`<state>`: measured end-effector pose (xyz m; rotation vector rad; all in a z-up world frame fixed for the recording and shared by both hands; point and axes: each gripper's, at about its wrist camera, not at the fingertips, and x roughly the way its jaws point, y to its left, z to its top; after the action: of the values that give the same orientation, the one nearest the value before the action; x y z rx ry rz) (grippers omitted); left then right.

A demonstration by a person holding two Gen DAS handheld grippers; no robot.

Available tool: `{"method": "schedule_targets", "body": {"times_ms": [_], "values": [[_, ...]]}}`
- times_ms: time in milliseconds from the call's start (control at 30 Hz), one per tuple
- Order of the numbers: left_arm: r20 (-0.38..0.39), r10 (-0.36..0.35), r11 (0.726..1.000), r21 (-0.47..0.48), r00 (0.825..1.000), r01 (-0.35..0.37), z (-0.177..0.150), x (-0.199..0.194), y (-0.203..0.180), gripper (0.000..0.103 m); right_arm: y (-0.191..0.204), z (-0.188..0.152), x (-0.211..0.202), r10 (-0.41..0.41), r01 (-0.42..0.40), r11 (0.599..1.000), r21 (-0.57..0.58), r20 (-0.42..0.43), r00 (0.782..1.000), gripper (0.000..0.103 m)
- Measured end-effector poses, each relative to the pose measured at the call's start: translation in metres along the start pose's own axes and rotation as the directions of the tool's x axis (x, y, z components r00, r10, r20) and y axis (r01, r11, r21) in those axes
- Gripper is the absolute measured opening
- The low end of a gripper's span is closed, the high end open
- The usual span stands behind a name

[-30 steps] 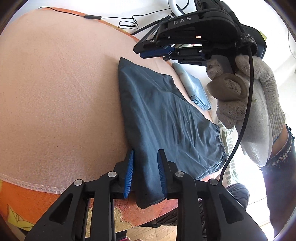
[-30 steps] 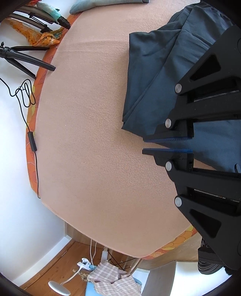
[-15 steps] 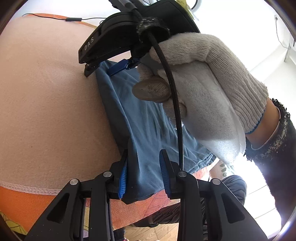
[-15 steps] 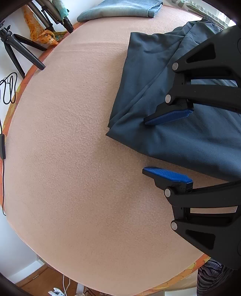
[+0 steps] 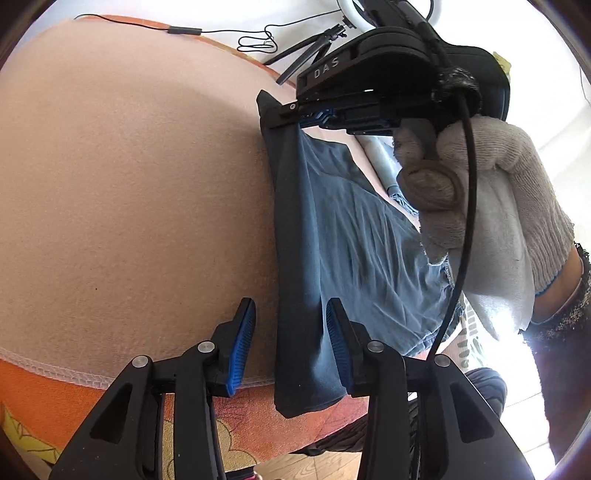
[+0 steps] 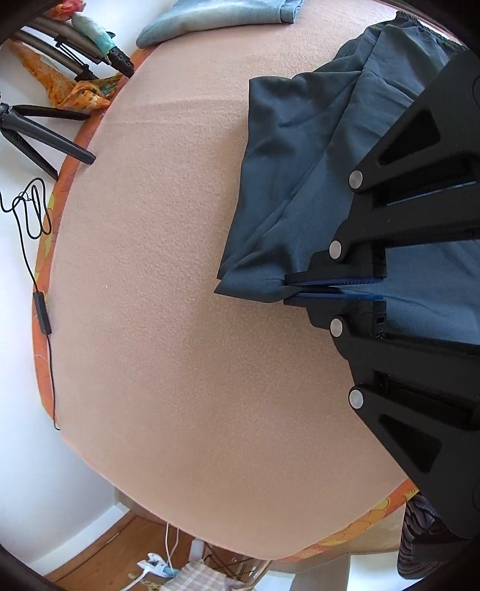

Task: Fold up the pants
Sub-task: 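Lift the trouser edge with both grippers and fold it over the trousers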

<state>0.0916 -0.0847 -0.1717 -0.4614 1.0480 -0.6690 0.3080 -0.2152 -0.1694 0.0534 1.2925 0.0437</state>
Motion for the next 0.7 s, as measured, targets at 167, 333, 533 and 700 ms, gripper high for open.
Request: {"method": "schedule_targets", "body": {"times_ms": [167, 333, 533, 700], "values": [[-0.029, -0.060, 0.996, 0.062, 0.998, 0.062, -0.002, 0.002, -0.010, 0.002, -0.022, -0.003, -0.028, 0.088, -0.092, 0.994, 0.063, 0.072, 0.994, 0.004], [0.006, -0.128, 0.984, 0.129, 0.992, 0.126, 0.006, -0.013, -0.042, 0.002, -0.041, -0.013, -0.056, 0.161, -0.178, 0.978, 0.105, 0.152, 0.975, 0.004], [-0.002, -0.196, 0.973, 0.121, 0.981, 0.195, 0.009, -0.003, -0.062, 0.002, -0.081, -0.024, -0.086, 0.228, -0.276, 0.946, 0.171, 0.251, 0.941, 0.004], [-0.026, -0.251, 0.961, 0.112, 0.968, 0.252, 0.014, 0.001, -0.077, 0.002, -0.116, -0.041, -0.104, 0.280, -0.365, 0.902, 0.230, 0.329, 0.902, 0.004]]}}
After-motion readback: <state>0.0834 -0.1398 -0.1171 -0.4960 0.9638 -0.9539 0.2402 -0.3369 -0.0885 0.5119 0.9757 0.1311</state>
